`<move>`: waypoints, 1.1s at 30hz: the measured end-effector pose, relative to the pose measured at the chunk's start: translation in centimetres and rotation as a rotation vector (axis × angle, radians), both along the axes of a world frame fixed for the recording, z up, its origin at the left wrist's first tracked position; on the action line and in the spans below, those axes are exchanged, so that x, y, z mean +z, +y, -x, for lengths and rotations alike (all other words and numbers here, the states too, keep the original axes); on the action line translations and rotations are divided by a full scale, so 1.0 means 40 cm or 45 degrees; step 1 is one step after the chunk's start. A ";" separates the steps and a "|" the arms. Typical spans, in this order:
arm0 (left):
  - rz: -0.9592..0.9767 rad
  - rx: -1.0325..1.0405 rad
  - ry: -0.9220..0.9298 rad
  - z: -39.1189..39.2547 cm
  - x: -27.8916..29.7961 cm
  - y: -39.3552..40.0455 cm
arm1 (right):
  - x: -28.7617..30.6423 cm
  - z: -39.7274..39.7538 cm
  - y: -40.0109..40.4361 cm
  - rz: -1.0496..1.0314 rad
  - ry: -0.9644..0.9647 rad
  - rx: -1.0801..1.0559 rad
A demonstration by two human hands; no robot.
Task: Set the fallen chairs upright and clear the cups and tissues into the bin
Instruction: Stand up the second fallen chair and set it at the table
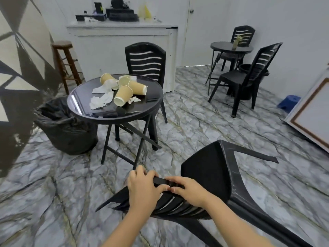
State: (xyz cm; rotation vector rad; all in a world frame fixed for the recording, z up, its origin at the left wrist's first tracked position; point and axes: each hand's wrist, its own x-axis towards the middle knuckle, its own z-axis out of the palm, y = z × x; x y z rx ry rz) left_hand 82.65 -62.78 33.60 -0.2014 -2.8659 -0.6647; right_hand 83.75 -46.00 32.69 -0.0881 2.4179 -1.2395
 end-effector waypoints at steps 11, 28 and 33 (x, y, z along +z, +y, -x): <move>0.173 -0.142 0.071 -0.200 0.207 0.405 | 0.132 -0.184 0.413 0.119 0.169 -0.041; -0.038 -0.688 -0.150 -0.343 0.300 0.613 | 0.332 -0.405 0.851 0.181 0.231 -0.228; -0.097 -0.981 -0.269 -0.379 0.337 0.726 | 0.386 -0.452 0.858 0.039 0.616 -0.435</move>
